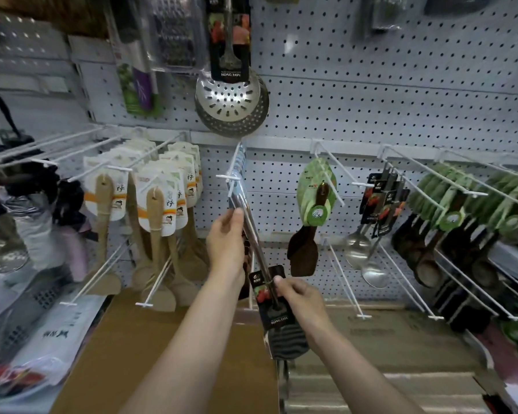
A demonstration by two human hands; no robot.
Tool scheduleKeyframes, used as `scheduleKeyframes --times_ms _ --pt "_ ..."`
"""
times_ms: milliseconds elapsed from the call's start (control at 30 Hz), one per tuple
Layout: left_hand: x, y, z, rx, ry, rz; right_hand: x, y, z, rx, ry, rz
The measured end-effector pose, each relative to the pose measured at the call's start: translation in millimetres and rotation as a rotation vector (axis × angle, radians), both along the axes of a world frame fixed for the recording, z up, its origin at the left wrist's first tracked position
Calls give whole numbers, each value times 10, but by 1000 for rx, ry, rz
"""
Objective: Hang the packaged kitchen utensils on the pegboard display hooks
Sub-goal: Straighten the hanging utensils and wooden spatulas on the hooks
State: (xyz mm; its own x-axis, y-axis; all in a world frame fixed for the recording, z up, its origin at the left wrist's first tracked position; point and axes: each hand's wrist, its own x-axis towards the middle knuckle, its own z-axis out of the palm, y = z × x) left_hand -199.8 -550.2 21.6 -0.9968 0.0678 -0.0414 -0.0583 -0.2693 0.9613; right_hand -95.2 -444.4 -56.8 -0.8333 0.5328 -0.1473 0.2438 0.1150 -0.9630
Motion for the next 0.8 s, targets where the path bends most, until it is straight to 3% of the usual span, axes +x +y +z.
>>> scheduleKeyframes --times_ms 633,800 --pt "-161 -206 156 114 -52 -127 78 -308 31 -131 74 109" --pt "-205 -258 158 53 -36 -183 49 -316 23 -138 49 97"
